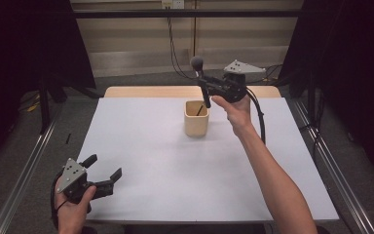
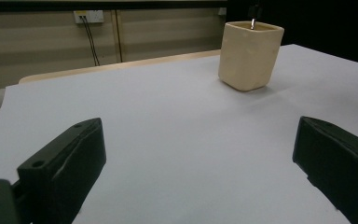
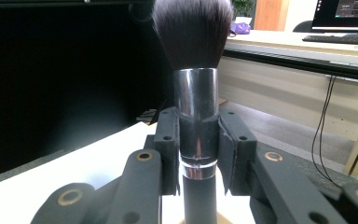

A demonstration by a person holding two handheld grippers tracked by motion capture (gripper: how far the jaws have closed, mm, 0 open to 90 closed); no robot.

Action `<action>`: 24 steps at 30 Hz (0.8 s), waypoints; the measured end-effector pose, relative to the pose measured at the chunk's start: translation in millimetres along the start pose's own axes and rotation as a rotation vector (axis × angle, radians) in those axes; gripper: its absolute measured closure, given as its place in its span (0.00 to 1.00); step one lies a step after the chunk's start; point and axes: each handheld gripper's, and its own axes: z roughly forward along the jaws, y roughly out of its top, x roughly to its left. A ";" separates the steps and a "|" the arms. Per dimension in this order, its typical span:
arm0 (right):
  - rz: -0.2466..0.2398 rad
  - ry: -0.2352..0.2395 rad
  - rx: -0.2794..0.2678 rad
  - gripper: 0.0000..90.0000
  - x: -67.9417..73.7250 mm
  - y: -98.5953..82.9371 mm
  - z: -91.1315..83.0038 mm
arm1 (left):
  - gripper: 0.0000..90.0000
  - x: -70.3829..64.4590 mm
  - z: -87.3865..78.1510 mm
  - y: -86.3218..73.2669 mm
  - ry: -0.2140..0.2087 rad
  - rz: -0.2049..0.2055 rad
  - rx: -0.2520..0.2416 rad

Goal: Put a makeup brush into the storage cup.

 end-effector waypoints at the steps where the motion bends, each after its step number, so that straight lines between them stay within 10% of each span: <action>1: -0.001 0.001 0.000 0.80 0.1 1.1 1.6 | 0.03 0.1 0.0 -0.1 0.000 0.000 0.000; 24: 0.027 -0.038 0.007 0.80 -11.5 -2.8 35.1 | 0.03 0.2 -0.1 -0.4 0.001 0.000 0.000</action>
